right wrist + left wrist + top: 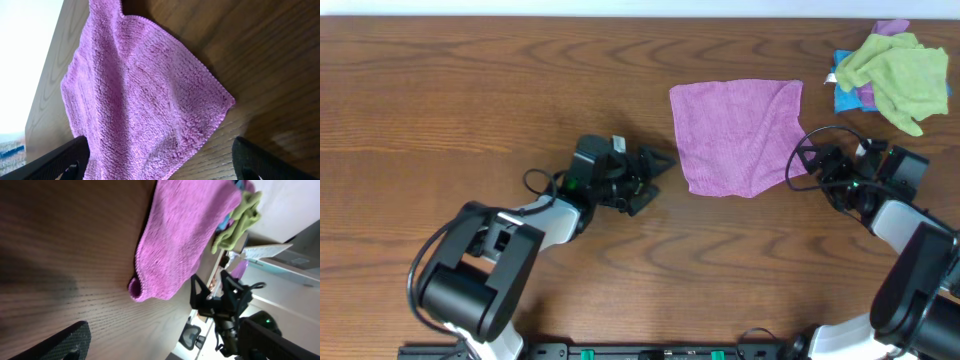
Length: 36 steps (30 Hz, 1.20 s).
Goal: Fold the cloth
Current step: 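Move the left gripper to the cloth's lower-left corner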
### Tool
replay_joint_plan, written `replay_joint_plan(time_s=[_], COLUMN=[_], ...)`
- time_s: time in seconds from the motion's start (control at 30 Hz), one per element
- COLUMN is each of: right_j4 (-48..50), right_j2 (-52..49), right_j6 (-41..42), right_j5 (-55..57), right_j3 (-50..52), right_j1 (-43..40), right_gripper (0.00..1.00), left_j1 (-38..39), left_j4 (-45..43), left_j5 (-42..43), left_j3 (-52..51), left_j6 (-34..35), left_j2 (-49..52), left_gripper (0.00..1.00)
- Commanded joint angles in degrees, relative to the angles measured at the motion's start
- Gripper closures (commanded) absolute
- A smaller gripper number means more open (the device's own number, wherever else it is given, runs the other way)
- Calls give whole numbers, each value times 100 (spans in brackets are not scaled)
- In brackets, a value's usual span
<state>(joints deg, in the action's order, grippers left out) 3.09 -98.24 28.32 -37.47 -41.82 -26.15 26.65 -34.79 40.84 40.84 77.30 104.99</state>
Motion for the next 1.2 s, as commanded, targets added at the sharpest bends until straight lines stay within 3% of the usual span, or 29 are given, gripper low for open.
replay_joint_plan(time_s=[0.0,0.27,0.67,1.17], right_j4=[17,17,63,63], right_j2=[-48,-48,-48,-48], right_j6=[107,177,297,422], right_j5=[39,37,39,39], right_j3=[9,9,9,9], right_j1=[42,52,109,111], right_gripper=[9,11,12,15], left_j1=[160,380,551,894], left_j4=[-201,-470,-450,-291], left_j5=[-107,-431,-177,-107], left_j3=[22,245,1423,1453], left_j6=[264,415,417,503], left_j2=[229,564,1429,1565], left_gripper=[5,5,4,0])
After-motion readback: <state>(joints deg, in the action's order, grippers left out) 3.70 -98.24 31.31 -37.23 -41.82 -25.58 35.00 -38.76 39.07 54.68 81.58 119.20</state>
